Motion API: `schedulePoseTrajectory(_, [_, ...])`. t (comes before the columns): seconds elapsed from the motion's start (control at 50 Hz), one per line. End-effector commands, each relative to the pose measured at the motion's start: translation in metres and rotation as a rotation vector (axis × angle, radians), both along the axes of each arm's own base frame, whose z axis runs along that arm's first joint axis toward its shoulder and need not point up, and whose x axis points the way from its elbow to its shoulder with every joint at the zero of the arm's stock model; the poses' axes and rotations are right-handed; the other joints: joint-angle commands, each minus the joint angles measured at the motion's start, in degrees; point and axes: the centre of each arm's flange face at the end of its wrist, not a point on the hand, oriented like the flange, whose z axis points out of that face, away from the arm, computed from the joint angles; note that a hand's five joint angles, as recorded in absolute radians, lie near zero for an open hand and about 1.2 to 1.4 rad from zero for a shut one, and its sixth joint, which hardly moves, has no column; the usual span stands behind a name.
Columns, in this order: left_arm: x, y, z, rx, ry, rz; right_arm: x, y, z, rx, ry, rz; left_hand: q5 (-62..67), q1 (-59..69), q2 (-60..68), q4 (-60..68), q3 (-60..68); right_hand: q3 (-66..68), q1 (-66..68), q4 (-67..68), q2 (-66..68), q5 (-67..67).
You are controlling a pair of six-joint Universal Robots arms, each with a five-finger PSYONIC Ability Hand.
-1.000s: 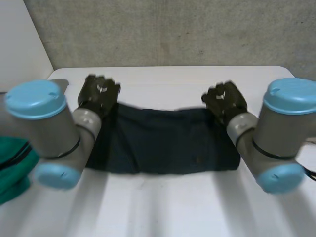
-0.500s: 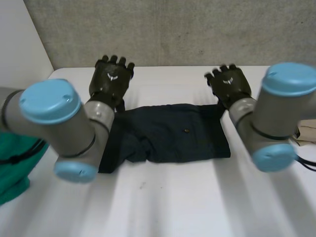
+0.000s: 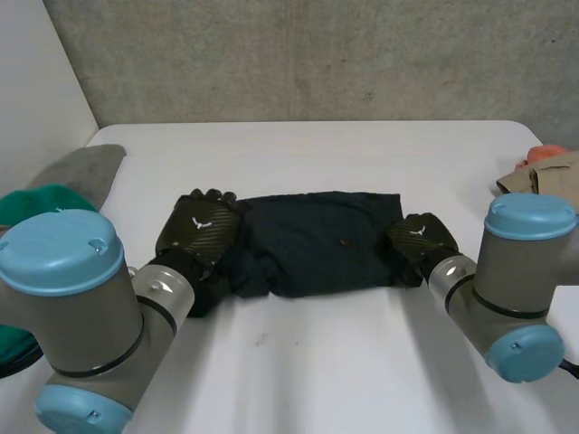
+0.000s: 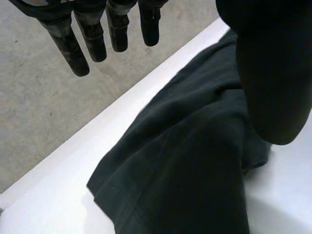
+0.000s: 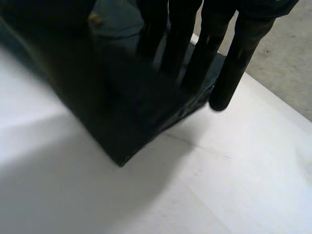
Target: Fold the laundry.
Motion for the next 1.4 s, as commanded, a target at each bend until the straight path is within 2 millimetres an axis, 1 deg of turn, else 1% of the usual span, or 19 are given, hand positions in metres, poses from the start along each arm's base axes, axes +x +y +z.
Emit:
schedulePoseTrajectory(0.02, [0.004,-0.007,0.002,0.007,0.034,0.054,-0.014,-0.018,0.011,-0.088,-0.014,-0.095,-2.10,-0.77,-1.71,-1.29,-1.19,36.57,37.37,36.47,36.24,37.70])
schedulePoseTrajectory(0.14, [0.008,-0.006,0.010,-0.016,0.039,0.080,-0.048,-0.031,0.039,-0.154,0.043,-0.179,-2.10,-0.77,-1.71,-1.29,-1.19,36.57,37.37,36.47,36.24,37.70])
schedulePoseTrajectory(0.24, [0.014,-0.005,0.019,-0.030,0.049,0.092,-0.077,-0.037,0.051,-0.190,0.291,-0.226,-2.10,-0.77,-1.71,-1.29,-1.19,36.57,37.37,36.47,36.24,37.70])
schedulePoseTrajectory(0.28, [0.016,-0.006,0.023,-0.037,0.056,0.097,-0.074,-0.035,0.057,-0.228,0.350,-0.211,-2.10,-0.77,-1.71,-1.29,-1.19,36.57,37.37,36.47,36.24,37.70])
schedulePoseTrajectory(0.38, [0.018,-0.006,0.026,-0.042,0.063,0.105,-0.017,-0.010,0.074,-0.421,0.349,-0.004,-2.10,-0.77,-1.71,-1.29,-1.19,36.57,37.37,36.47,36.24,37.70])
schedulePoseTrajectory(0.4, [0.019,-0.007,0.026,-0.044,0.063,0.108,0.007,0.005,0.078,-0.488,0.312,0.099,-2.10,-0.77,-1.71,-1.29,-1.19,36.57,37.37,36.47,36.24,37.70])
schedulePoseTrajectory(0.46, [0.019,-0.007,0.026,-0.044,0.063,0.110,0.040,0.037,0.077,-0.564,0.261,0.291,-2.10,-0.77,-1.71,-1.29,-1.19,36.57,37.37,36.47,36.24,37.70])
schedulePoseTrajectory(0.48, [0.019,-0.006,0.026,-0.041,0.061,0.108,0.059,0.058,0.067,-0.585,0.232,0.435,-2.10,-0.77,-1.71,-1.29,-1.19,36.57,37.37,36.47,36.24,37.70])
schedulePoseTrajectory(0.56, [0.020,-0.003,0.024,-0.027,0.052,0.113,0.085,0.094,0.031,-0.578,0.239,0.712,-2.10,-0.77,-1.71,-1.29,-1.19,36.57,37.37,36.47,36.24,37.70])
schedulePoseTrajectory(0.62, [0.021,-0.003,0.026,-0.028,0.051,0.118,0.086,0.098,0.022,-0.568,0.296,0.761,-2.10,-0.77,-1.71,-1.29,-1.19,36.57,37.37,36.47,36.24,37.70])
schedulePoseTrajectory(0.68, [0.022,-0.005,0.029,-0.034,0.056,0.129,0.089,0.094,0.029,-0.569,0.315,0.786,-2.10,-0.77,-1.71,-1.29,-1.19,25.87,26.67,25.76,25.53,27.00])
schedulePoseTrajectory(0.7, [0.023,-0.006,0.030,-0.039,0.061,0.133,0.089,0.092,0.030,-0.560,0.304,0.782,-2.10,-0.77,-1.71,-1.29,-1.19,12.46,13.26,12.36,12.13,13.59])
schedulePoseTrajectory(0.72, [0.023,-0.008,0.031,-0.042,0.064,0.133,0.089,0.086,0.036,-0.535,0.263,0.756,-2.10,-0.77,-1.71,-1.29,-1.19,-26.47,-25.67,-26.58,-26.81,-25.35])
schedulePoseTrajectory(0.74, [0.023,-0.009,0.033,-0.048,0.070,0.132,0.089,0.084,0.040,-0.513,0.229,0.736,-2.10,-0.77,-1.71,-1.29,-1.19,-33.43,-32.63,-33.53,-33.76,-32.30])
schedulePoseTrajectory(0.9, [0.004,-0.018,0.053,-0.117,0.144,0.099,0.057,0.051,0.110,-0.274,-0.303,0.453,-2.10,-0.77,-1.71,-1.29,-1.19,-33.43,-32.63,-33.53,-33.76,-32.30])
schedulePoseTrajectory(1.0, [-0.026,-0.017,0.063,-0.151,0.205,0.000,0.021,0.015,0.124,-0.161,-0.508,0.215,-2.10,-0.77,-1.71,-1.29,-1.19,-33.43,-32.63,-33.53,-33.76,-32.30])
schedulePoseTrajectory(1.1, [-0.076,0.002,0.051,-0.109,0.207,-0.231,-0.012,-0.014,0.118,-0.121,-0.458,0.013,-2.10,-0.77,-1.71,-1.29,-1.19,-33.43,-32.63,-33.53,-33.76,-32.30])
schedulePoseTrajectory(1.24, [-0.116,0.001,0.010,-0.016,0.125,-0.285,-0.017,-0.035,0.089,-0.026,-0.326,-0.024,-2.10,-0.77,-1.71,-1.29,-1.19,-33.43,-32.63,-33.53,-33.76,-32.30])
schedulePoseTrajectory(1.4, [-0.095,-0.030,-0.028,0.089,-0.031,-0.030,0.006,-0.032,0.053,0.139,-0.290,0.102,-2.10,-0.77,-1.71,-1.29,-1.19,-33.43,-32.63,-33.53,-33.76,-32.30])
